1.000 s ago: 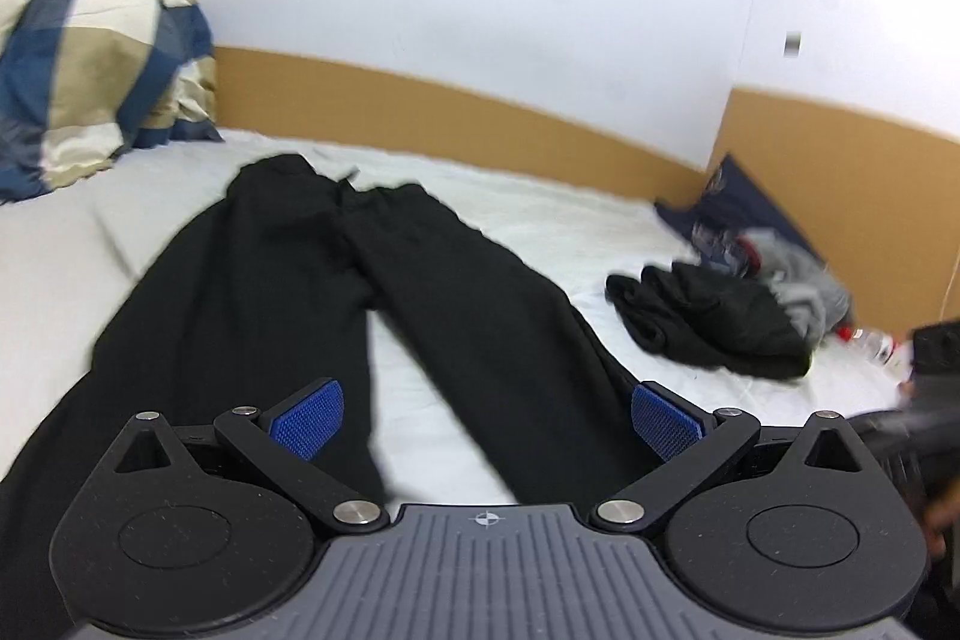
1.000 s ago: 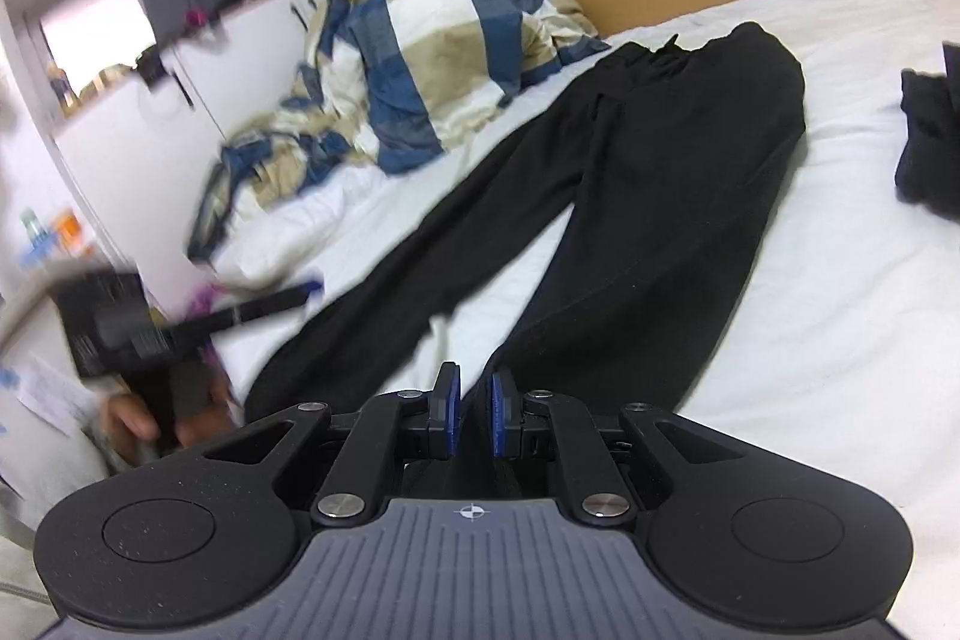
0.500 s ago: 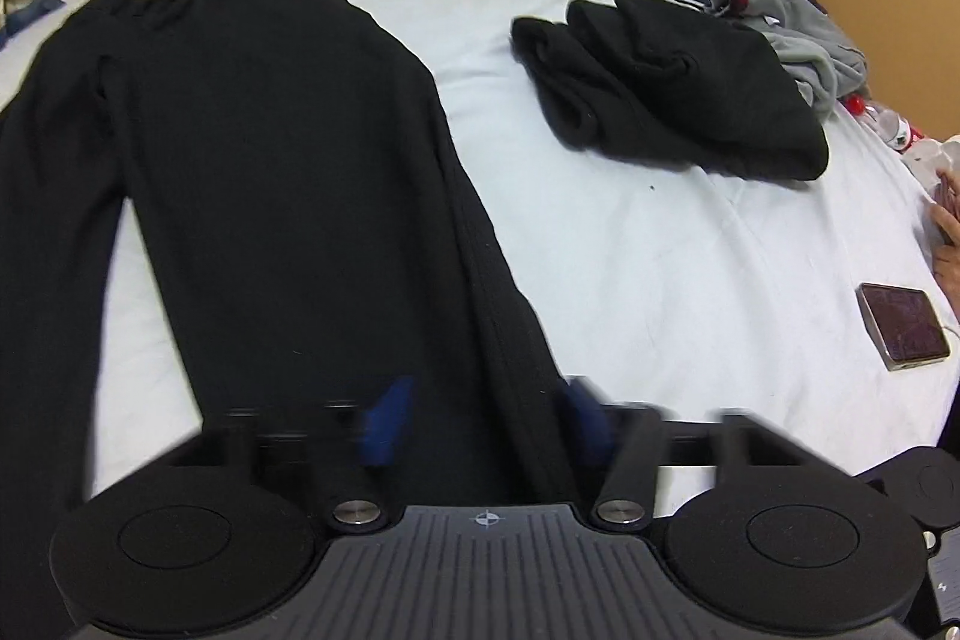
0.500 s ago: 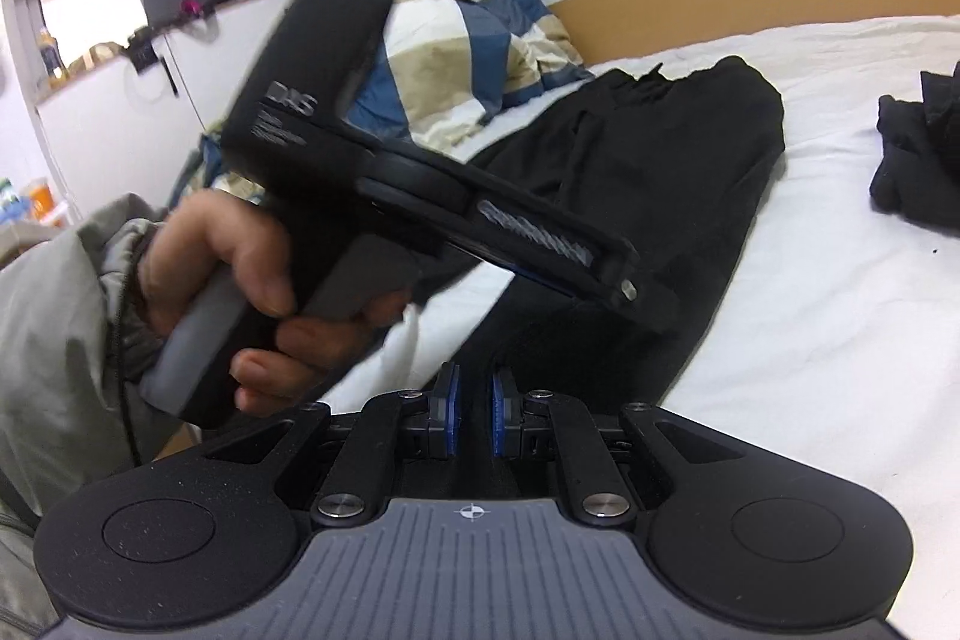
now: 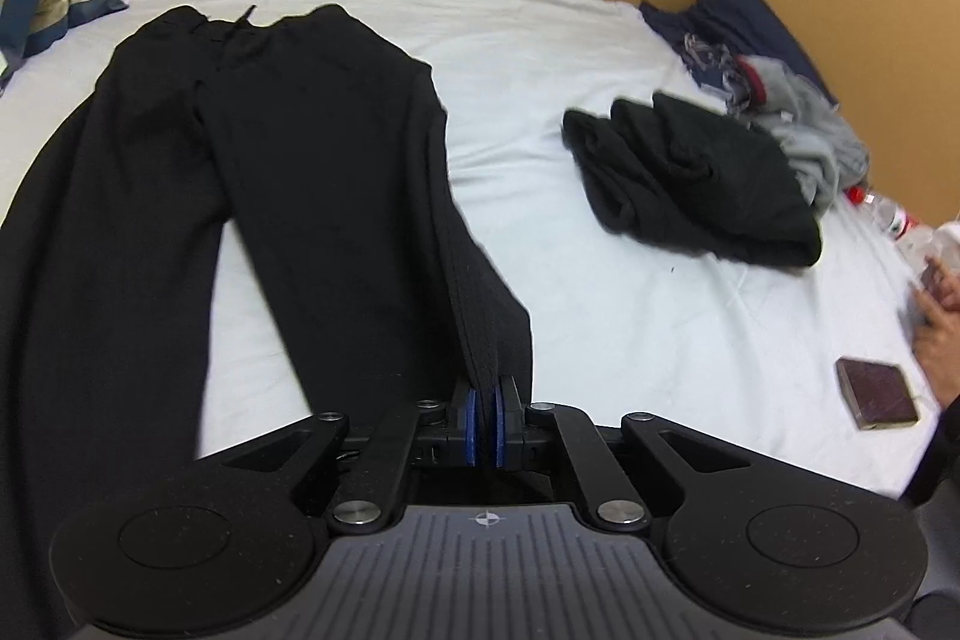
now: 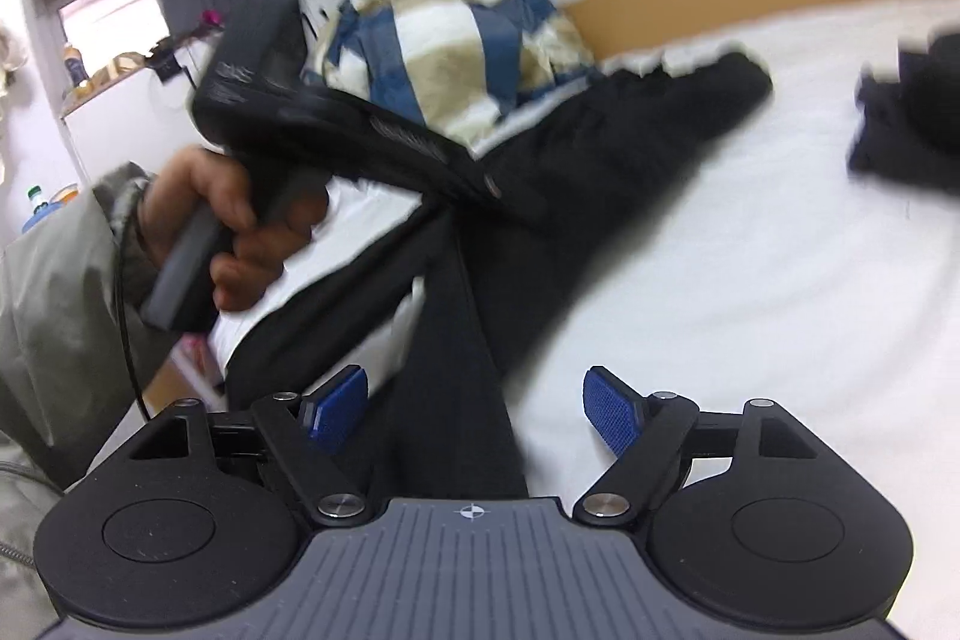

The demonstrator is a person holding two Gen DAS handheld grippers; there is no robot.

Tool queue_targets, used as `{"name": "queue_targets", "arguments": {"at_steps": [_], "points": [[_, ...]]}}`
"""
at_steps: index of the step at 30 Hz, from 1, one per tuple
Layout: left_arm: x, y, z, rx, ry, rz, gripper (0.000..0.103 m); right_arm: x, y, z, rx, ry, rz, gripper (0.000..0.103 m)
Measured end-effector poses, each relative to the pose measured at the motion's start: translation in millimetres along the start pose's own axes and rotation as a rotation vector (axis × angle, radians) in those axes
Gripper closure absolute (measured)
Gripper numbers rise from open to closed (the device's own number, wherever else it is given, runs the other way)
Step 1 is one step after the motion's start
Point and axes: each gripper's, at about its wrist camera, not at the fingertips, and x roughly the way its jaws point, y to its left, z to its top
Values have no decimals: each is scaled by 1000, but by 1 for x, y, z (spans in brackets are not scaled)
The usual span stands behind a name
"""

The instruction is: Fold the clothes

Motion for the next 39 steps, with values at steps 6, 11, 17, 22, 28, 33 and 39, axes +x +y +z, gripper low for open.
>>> {"name": "queue_targets", "arguments": {"at_steps": [6, 11, 17, 22, 28, 33, 39], "points": [[-14, 12, -1, -5, -20, -2, 98, 7, 18, 0, -92, 91, -53, 85], [-6, 4, -10, -15, -3, -94, 85, 15, 44, 8, -110, 130, -50, 88], [-20, -29, -12, 93, 0, -73, 25, 27, 78, 10, -139, 114, -52, 88], [8, -45, -28, 184, 110, 48, 14, 44, 89, 7, -123, 113, -60, 88], [24, -19, -40, 79, 148, 12, 91, 50, 92, 2, -89, 83, -48, 88], [-10, -6, -35, 97, 72, -86, 97, 44, 91, 7, -64, 44, 19, 87], [-57, 32, -31, 26, -30, -93, 97, 56, 110, 30, -67, 40, 174, 87]]}}
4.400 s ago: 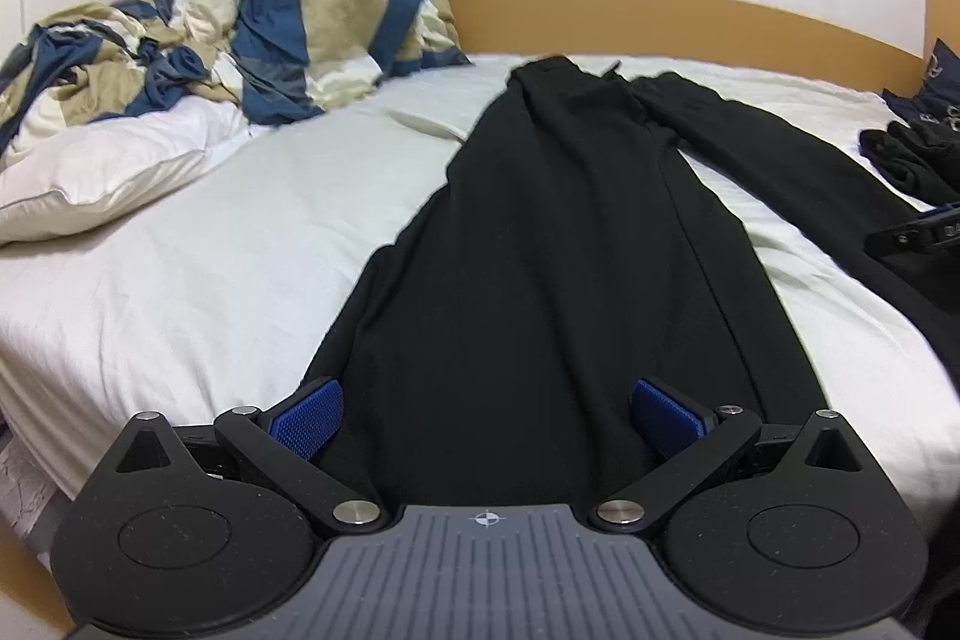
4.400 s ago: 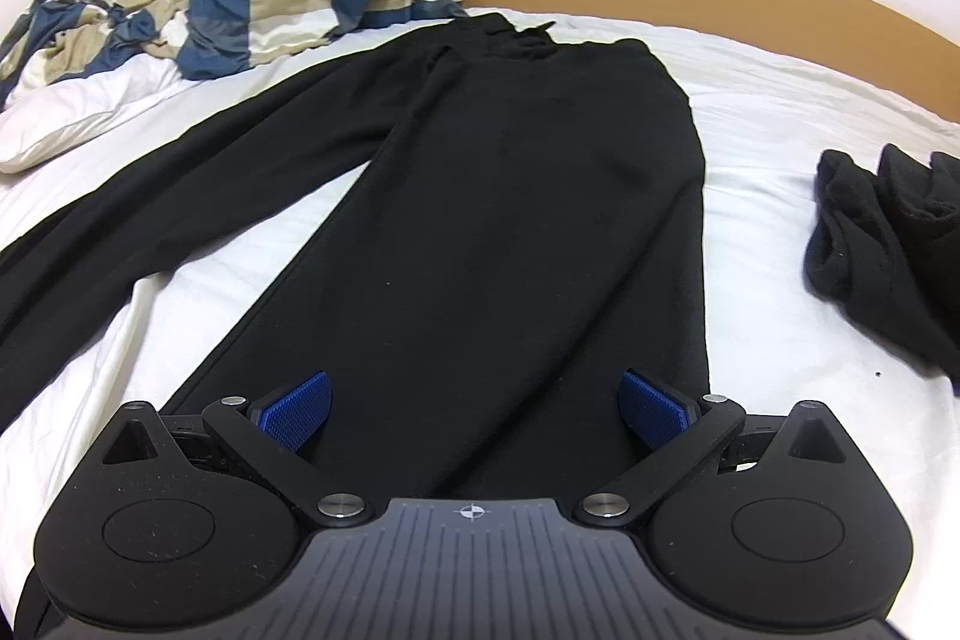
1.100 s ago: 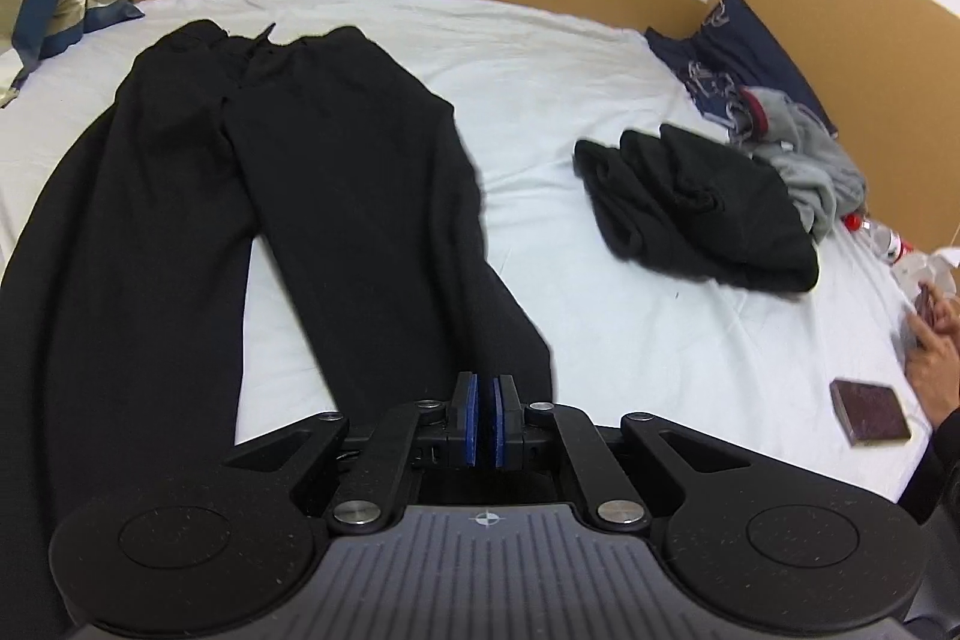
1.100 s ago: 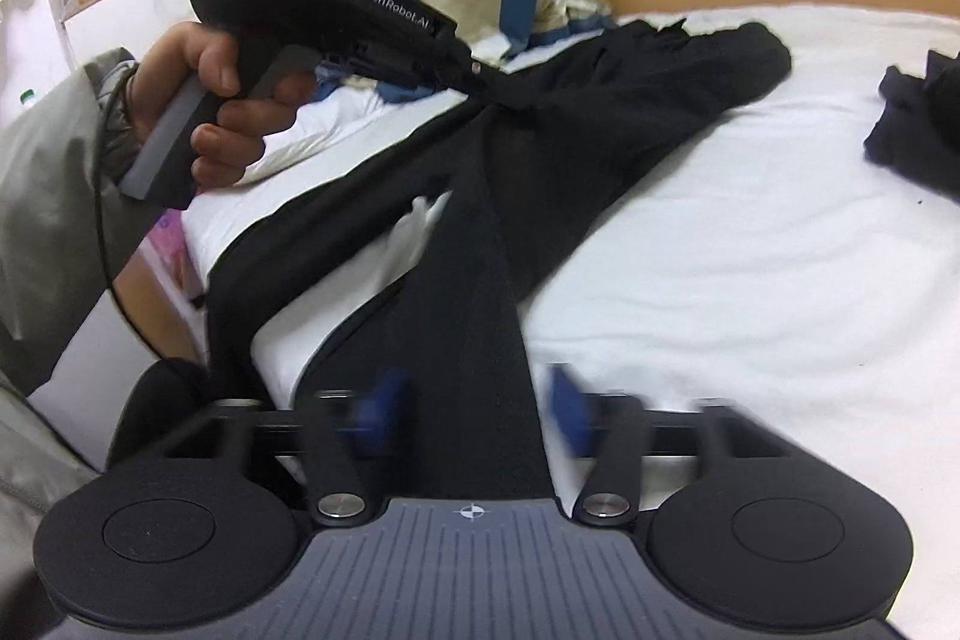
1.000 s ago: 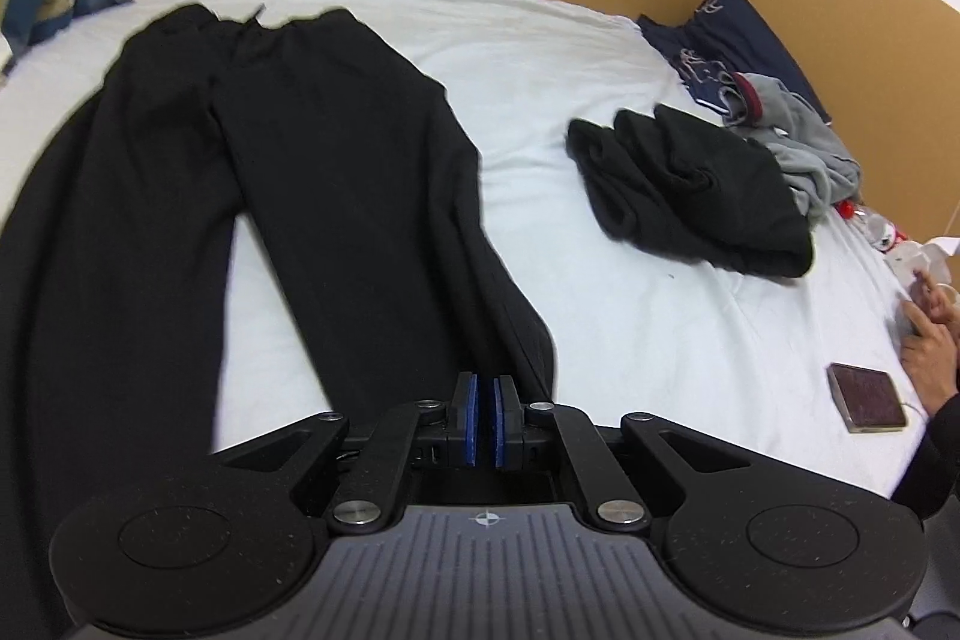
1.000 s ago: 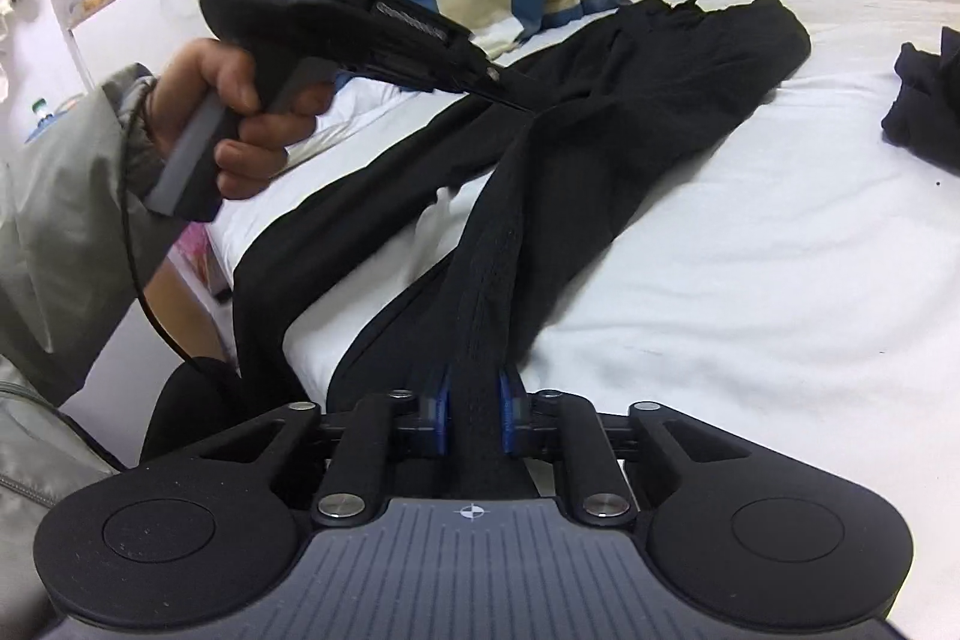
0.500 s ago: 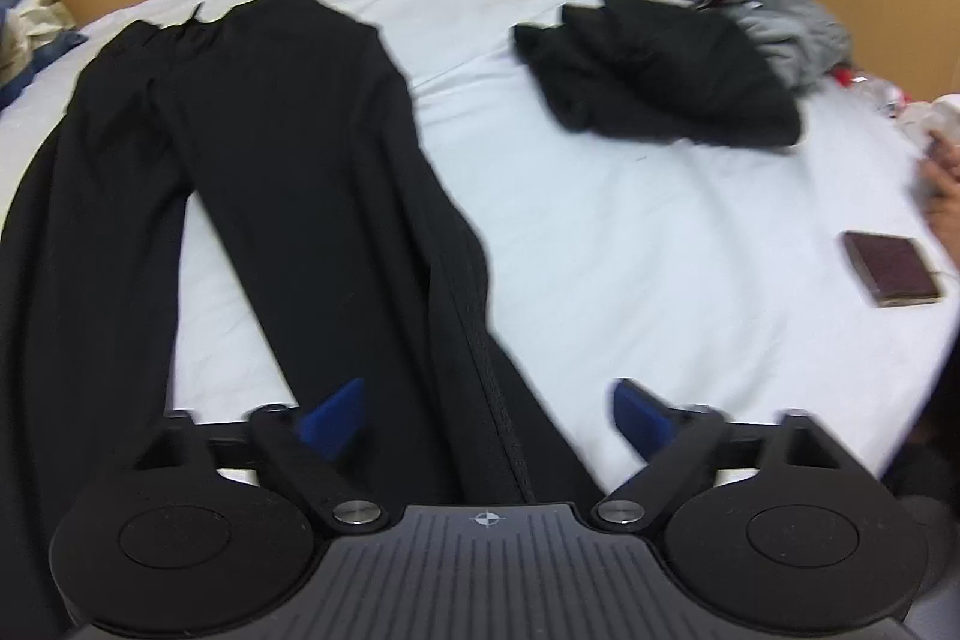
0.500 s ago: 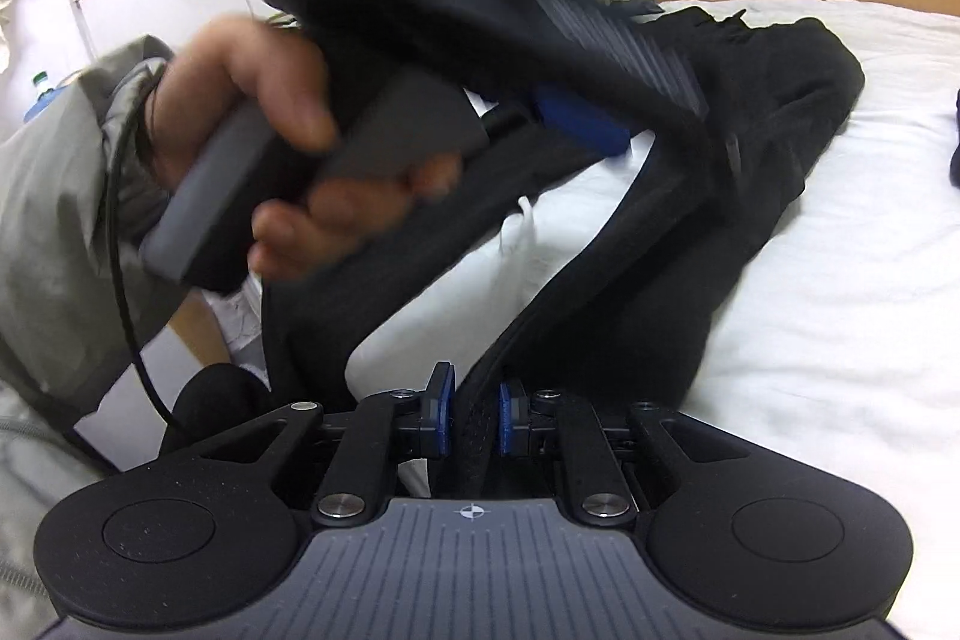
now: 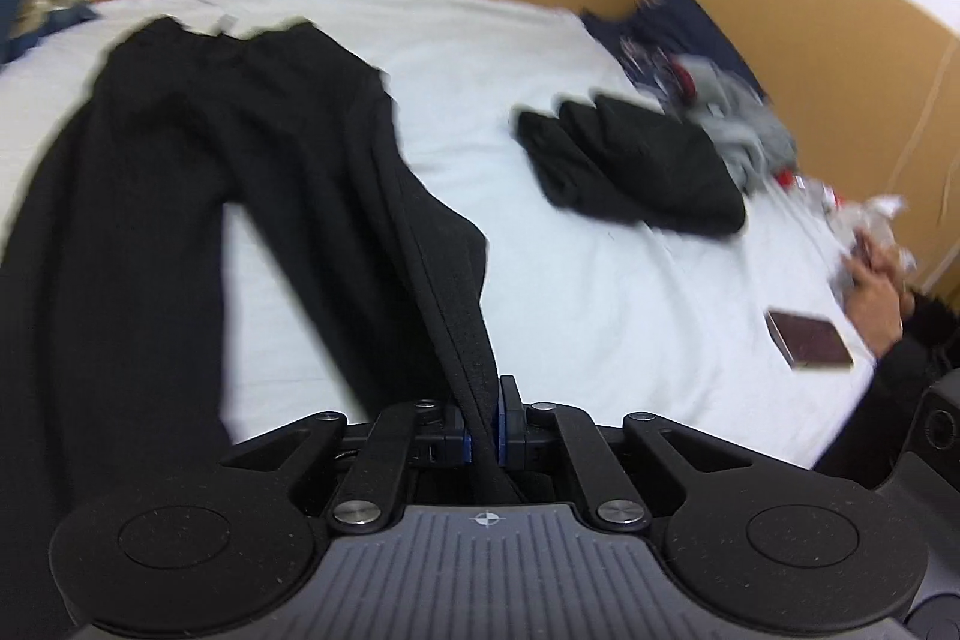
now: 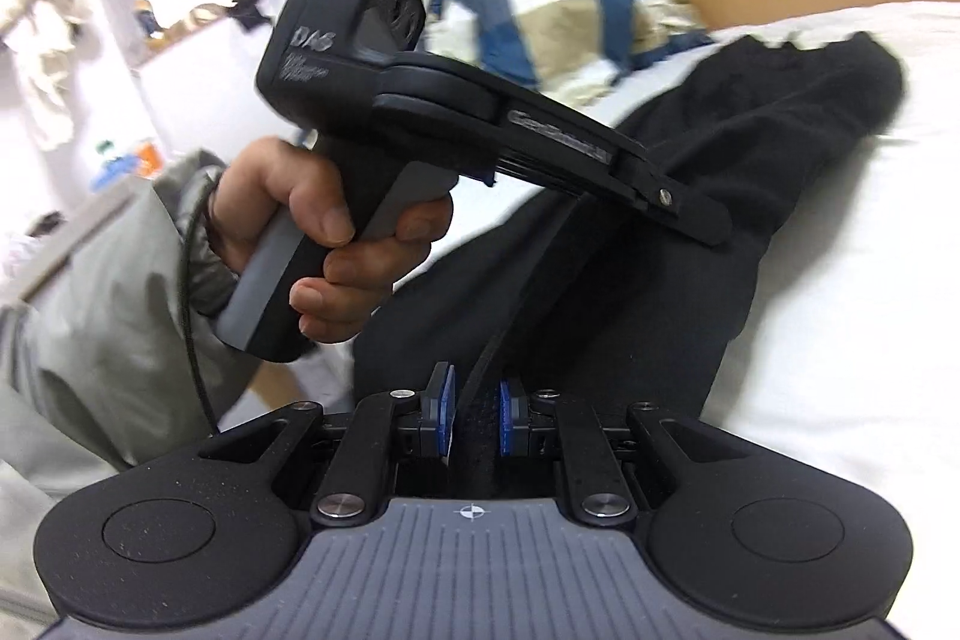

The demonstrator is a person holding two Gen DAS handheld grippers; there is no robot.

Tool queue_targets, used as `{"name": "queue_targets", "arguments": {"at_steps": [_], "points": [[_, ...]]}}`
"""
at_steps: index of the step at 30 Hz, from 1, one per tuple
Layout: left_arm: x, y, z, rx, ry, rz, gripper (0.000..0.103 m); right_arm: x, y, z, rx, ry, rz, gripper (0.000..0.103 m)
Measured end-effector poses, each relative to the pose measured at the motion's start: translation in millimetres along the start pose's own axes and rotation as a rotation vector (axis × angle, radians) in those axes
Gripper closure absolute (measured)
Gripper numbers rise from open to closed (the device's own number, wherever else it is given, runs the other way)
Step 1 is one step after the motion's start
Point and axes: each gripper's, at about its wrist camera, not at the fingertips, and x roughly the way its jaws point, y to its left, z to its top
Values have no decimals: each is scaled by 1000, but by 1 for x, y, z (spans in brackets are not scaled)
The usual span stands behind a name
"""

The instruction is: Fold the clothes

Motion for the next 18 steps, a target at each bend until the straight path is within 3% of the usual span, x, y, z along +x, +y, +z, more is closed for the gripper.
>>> {"name": "queue_targets", "arguments": {"at_steps": [7, 11, 14, 18], "points": [[-66, 93, -38, -172, -84, 98, 97, 72, 37, 44, -17, 103, 171, 87], [-69, 145, -66, -227, -41, 162, 96, 115, 59, 58, -24, 207, 144, 87], [-67, 181, -85, -311, -27, 162, 96, 146, 73, 54, -17, 262, 108, 87], [-58, 193, -91, -276, -4, 185, 71, 148, 72, 49, -22, 279, 115, 85]]}}
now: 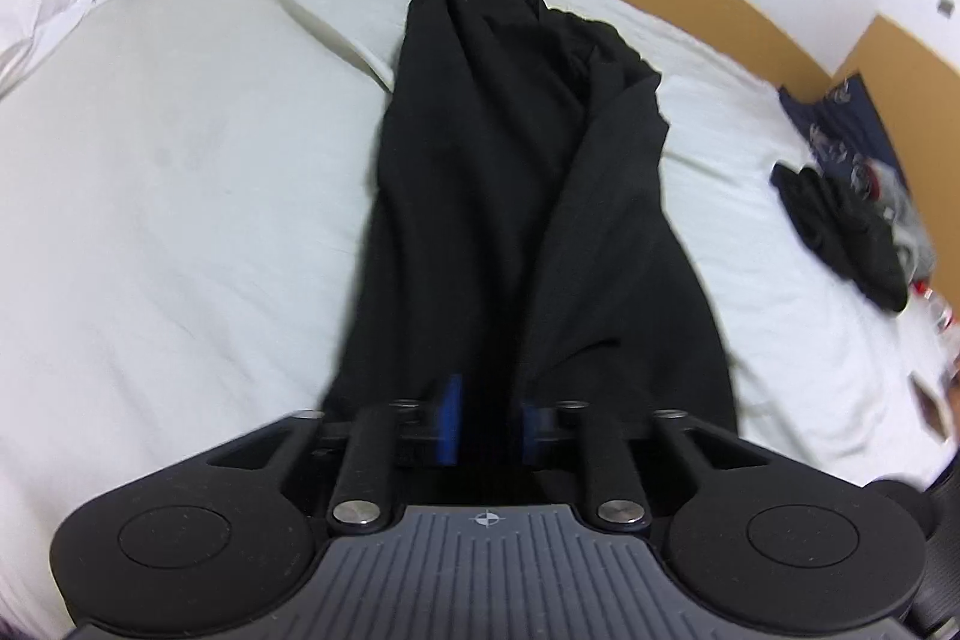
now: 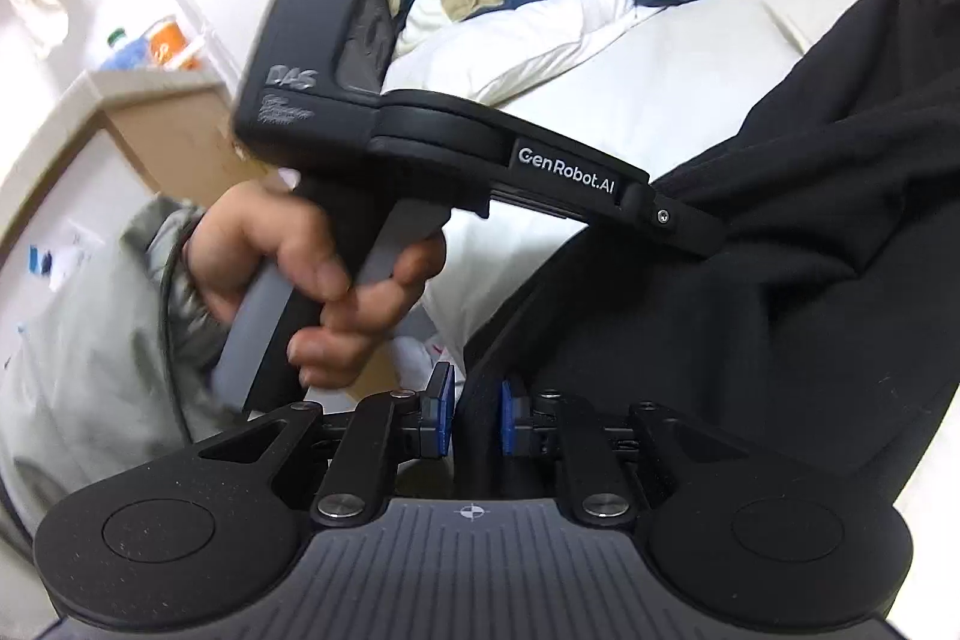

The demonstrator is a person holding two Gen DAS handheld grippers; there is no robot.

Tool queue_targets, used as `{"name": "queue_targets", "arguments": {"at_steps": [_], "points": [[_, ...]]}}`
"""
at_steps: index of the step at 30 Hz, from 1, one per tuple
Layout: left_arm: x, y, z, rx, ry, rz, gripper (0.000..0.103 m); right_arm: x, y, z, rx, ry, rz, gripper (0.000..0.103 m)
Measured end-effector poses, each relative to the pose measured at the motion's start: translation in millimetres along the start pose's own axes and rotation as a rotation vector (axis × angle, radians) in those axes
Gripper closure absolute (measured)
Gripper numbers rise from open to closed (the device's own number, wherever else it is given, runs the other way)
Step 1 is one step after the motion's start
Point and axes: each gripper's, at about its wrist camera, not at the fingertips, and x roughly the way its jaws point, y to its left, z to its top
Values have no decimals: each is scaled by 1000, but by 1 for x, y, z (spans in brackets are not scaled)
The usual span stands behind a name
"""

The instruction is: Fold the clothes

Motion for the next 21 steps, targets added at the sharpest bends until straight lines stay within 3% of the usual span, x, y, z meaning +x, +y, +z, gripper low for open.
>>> {"name": "queue_targets", "arguments": {"at_steps": [2, 4, 6, 8, 10, 14, 15, 17, 18, 19, 21], "points": [[3, 7, 1, -1, -1, -17, 69, -15, -9, -2, 30, -14, 13, 84], [1, 12, 3, -8, -12, -19, 58, -30, -14, -3, 38, -45, 12, 75], [-8, 16, 4, -17, -31, -18, 45, -54, -22, -2, 38, -93, -6, 49], [-21, 14, 2, -24, -52, -44, 40, -80, -41, -11, 58, -157, -31, 37], [-30, -2, -5, 13, -59, -63, 22, -100, -60, -15, 97, -222, -73, 34], [-35, -29, -17, 105, -44, -3, 22, -129, -87, -22, 165, -289, -173, 31], [-32, -29, -18, 99, -41, 4, 25, -131, -91, -23, 168, -292, -196, 31], [-25, -25, -21, 63, -15, -20, 53, -133, -100, -23, 185, -302, -211, 31], [-26, -19, -24, 28, 7, -41, 84, -129, -106, -25, 204, -305, -209, 31], [-27, -16, -26, -5, 7, -68, 97, -124, -114, -29, 221, -306, -201, 30], [-32, -12, -29, -66, 4, -120, 98, -122, -118, -33, 225, -303, -180, 30]]}}
